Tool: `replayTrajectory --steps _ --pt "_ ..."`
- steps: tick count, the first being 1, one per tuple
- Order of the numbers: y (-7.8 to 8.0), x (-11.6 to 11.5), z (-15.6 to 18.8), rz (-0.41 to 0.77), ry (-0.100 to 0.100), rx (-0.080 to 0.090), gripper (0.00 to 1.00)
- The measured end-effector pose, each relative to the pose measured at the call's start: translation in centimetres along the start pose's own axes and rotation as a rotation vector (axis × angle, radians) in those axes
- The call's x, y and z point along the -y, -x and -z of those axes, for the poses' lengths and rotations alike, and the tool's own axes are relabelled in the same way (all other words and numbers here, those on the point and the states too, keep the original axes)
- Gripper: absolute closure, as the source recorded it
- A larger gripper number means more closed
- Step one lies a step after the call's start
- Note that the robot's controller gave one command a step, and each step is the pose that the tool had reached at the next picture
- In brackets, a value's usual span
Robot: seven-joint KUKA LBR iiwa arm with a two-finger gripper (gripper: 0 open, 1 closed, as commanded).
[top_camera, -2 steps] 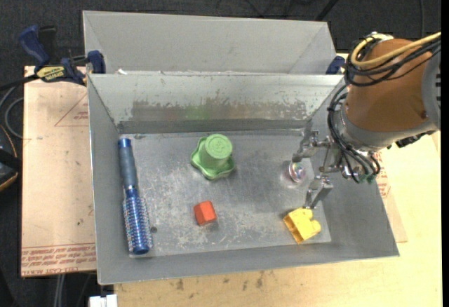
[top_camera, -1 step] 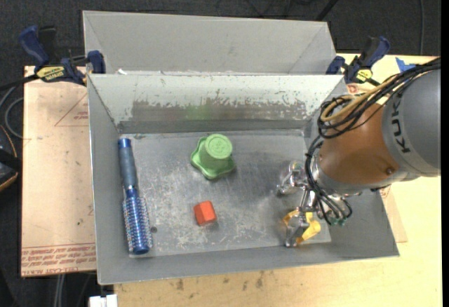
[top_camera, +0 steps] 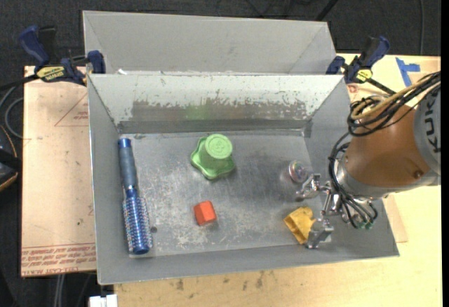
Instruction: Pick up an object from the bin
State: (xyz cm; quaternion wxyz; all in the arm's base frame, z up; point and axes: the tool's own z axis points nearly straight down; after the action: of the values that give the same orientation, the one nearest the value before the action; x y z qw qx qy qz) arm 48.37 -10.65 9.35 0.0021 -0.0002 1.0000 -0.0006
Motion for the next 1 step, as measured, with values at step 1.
replayTrajectory --steps 1 --pt "0.06 0.15 -0.95 0.129 0.001 0.011 0.0"
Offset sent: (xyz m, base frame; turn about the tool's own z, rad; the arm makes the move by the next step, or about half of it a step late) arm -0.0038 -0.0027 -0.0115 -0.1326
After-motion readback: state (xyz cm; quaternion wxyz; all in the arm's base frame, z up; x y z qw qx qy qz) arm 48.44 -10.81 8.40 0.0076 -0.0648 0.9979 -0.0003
